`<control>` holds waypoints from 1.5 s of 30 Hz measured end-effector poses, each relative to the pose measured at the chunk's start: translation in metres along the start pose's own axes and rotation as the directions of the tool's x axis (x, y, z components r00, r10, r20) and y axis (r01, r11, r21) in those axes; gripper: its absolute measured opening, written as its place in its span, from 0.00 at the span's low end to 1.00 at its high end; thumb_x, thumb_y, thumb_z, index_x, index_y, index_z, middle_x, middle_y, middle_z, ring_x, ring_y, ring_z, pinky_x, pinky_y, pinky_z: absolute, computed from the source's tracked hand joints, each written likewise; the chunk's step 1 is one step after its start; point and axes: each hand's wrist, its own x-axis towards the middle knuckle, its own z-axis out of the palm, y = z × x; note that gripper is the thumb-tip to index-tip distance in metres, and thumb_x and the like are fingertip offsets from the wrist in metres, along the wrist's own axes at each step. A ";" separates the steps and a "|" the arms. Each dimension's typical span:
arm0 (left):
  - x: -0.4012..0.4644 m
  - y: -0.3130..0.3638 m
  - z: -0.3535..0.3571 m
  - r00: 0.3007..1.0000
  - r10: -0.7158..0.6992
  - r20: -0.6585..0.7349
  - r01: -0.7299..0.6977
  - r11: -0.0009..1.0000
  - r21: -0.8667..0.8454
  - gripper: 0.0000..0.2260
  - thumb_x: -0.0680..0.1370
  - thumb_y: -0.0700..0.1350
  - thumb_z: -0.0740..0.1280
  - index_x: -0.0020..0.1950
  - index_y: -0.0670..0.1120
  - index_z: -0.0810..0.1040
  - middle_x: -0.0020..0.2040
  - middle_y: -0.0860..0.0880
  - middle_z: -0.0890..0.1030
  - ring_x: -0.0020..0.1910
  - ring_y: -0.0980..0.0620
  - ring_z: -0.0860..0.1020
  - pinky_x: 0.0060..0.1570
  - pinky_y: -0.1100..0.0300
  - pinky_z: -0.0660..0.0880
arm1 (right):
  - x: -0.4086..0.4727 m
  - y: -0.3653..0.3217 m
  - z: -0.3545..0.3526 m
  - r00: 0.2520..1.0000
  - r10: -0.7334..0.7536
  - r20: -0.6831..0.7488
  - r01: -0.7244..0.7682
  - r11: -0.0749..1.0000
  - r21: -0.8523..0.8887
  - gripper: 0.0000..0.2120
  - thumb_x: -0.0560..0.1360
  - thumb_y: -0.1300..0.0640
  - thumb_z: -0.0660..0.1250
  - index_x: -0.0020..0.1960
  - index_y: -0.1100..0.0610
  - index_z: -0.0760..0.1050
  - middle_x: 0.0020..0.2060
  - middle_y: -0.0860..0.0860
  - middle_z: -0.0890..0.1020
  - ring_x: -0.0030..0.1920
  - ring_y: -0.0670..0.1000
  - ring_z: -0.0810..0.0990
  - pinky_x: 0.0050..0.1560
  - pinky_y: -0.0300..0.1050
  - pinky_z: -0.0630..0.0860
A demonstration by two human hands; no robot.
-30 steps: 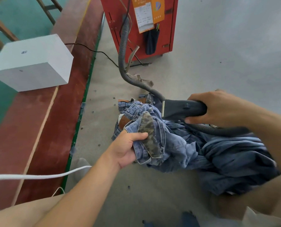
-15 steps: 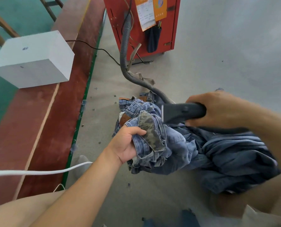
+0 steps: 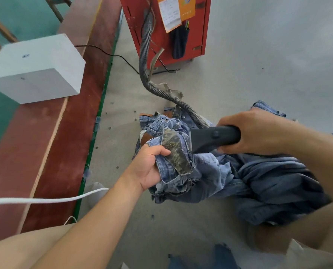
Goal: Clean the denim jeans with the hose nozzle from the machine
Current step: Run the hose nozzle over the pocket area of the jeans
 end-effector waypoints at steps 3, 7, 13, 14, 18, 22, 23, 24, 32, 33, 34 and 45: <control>-0.001 -0.002 0.005 0.999 -0.006 0.037 0.005 1.000 0.016 0.16 0.72 0.29 0.61 0.54 0.33 0.84 0.56 0.31 0.83 0.54 0.34 0.84 0.53 0.39 0.82 | -0.002 -0.006 0.012 0.996 0.007 0.089 0.006 0.989 -0.146 0.11 0.71 0.37 0.73 0.47 0.38 0.74 0.34 0.39 0.80 0.37 0.41 0.78 0.38 0.44 0.75; -0.001 -0.003 0.003 0.999 0.007 0.045 -0.008 1.000 0.022 0.16 0.71 0.29 0.61 0.55 0.33 0.84 0.55 0.31 0.83 0.54 0.34 0.84 0.50 0.41 0.83 | 0.000 -0.012 0.024 0.998 -0.047 0.033 0.053 0.973 -0.226 0.11 0.71 0.35 0.69 0.50 0.37 0.73 0.32 0.39 0.77 0.35 0.40 0.75 0.32 0.43 0.68; -0.001 0.002 0.004 0.998 -0.004 0.066 0.001 0.998 0.057 0.18 0.74 0.27 0.58 0.57 0.35 0.84 0.57 0.31 0.82 0.55 0.33 0.84 0.50 0.40 0.82 | -0.002 -0.008 0.018 0.998 -0.023 0.064 0.033 0.986 -0.166 0.12 0.73 0.40 0.72 0.52 0.36 0.72 0.38 0.40 0.80 0.41 0.45 0.79 0.39 0.49 0.77; -0.001 0.002 0.004 0.998 -0.012 0.064 0.008 0.998 0.061 0.18 0.75 0.26 0.57 0.55 0.35 0.84 0.56 0.31 0.83 0.54 0.33 0.84 0.50 0.40 0.82 | -0.003 -0.011 0.020 0.997 -0.041 0.069 0.053 0.982 -0.183 0.11 0.74 0.41 0.71 0.52 0.37 0.72 0.39 0.40 0.79 0.42 0.46 0.80 0.41 0.50 0.79; -0.003 0.000 0.005 0.999 -0.023 0.044 0.020 0.997 0.072 0.18 0.76 0.25 0.55 0.55 0.33 0.82 0.57 0.30 0.82 0.55 0.33 0.84 0.49 0.41 0.83 | -0.005 -0.018 0.023 0.985 -0.150 0.090 0.168 0.953 -0.253 0.10 0.75 0.41 0.69 0.53 0.37 0.71 0.36 0.39 0.74 0.39 0.45 0.77 0.38 0.47 0.76; -0.004 0.004 0.005 0.997 -0.021 0.076 0.015 0.997 0.074 0.19 0.77 0.26 0.55 0.51 0.36 0.85 0.54 0.32 0.83 0.53 0.34 0.85 0.50 0.42 0.83 | -0.009 -0.014 0.010 0.990 -0.135 0.050 0.143 0.938 -0.315 0.12 0.76 0.40 0.70 0.57 0.35 0.71 0.39 0.38 0.77 0.40 0.44 0.79 0.33 0.42 0.66; -0.003 0.005 0.005 0.997 -0.021 0.074 0.016 0.997 0.071 0.19 0.77 0.26 0.55 0.50 0.36 0.85 0.54 0.32 0.84 0.53 0.35 0.85 0.50 0.42 0.83 | -0.009 -0.013 0.010 0.991 -0.127 0.026 0.129 0.933 -0.336 0.11 0.76 0.41 0.69 0.57 0.36 0.71 0.40 0.38 0.78 0.41 0.45 0.79 0.33 0.41 0.65; -0.002 0.005 0.005 0.998 -0.022 0.066 0.018 0.998 0.065 0.18 0.77 0.26 0.55 0.51 0.35 0.84 0.54 0.32 0.83 0.52 0.34 0.85 0.49 0.42 0.83 | -0.009 -0.014 0.011 0.992 -0.127 0.007 0.121 0.925 -0.360 0.11 0.77 0.43 0.69 0.57 0.37 0.71 0.40 0.39 0.78 0.40 0.46 0.78 0.33 0.40 0.64; 0.000 0.001 -0.002 0.995 -0.087 -0.041 0.090 0.994 0.061 0.15 0.78 0.27 0.57 0.54 0.33 0.82 0.56 0.30 0.82 0.53 0.34 0.85 0.47 0.43 0.83 | -0.016 -0.034 0.029 0.955 -0.263 0.136 0.296 0.862 -0.410 0.11 0.79 0.49 0.67 0.59 0.39 0.70 0.44 0.41 0.78 0.47 0.46 0.81 0.52 0.46 0.76; 0.001 0.003 -0.003 0.994 -0.104 -0.040 0.106 0.993 0.044 0.15 0.79 0.28 0.57 0.54 0.33 0.84 0.57 0.30 0.82 0.53 0.34 0.85 0.47 0.44 0.83 | -0.016 -0.030 0.025 0.960 -0.247 0.130 0.279 0.869 -0.409 0.13 0.78 0.49 0.69 0.60 0.38 0.70 0.43 0.40 0.78 0.46 0.46 0.81 0.51 0.45 0.76; 0.002 0.005 -0.003 0.991 -0.124 -0.045 0.126 0.991 0.036 0.16 0.79 0.30 0.57 0.53 0.33 0.85 0.56 0.30 0.83 0.52 0.35 0.85 0.47 0.45 0.83 | -0.016 -0.026 0.020 0.968 -0.226 0.112 0.252 0.878 -0.406 0.14 0.77 0.49 0.70 0.60 0.38 0.71 0.42 0.40 0.78 0.45 0.46 0.81 0.48 0.45 0.77; 0.007 0.010 -0.005 0.976 -0.105 -0.193 0.132 0.983 0.129 0.15 0.82 0.32 0.61 0.67 0.30 0.72 0.60 0.28 0.80 0.54 0.34 0.84 0.48 0.43 0.83 | -0.016 -0.036 0.051 0.954 -0.298 0.022 0.266 0.813 -0.519 0.14 0.80 0.57 0.64 0.63 0.45 0.71 0.43 0.45 0.78 0.45 0.52 0.79 0.46 0.47 0.66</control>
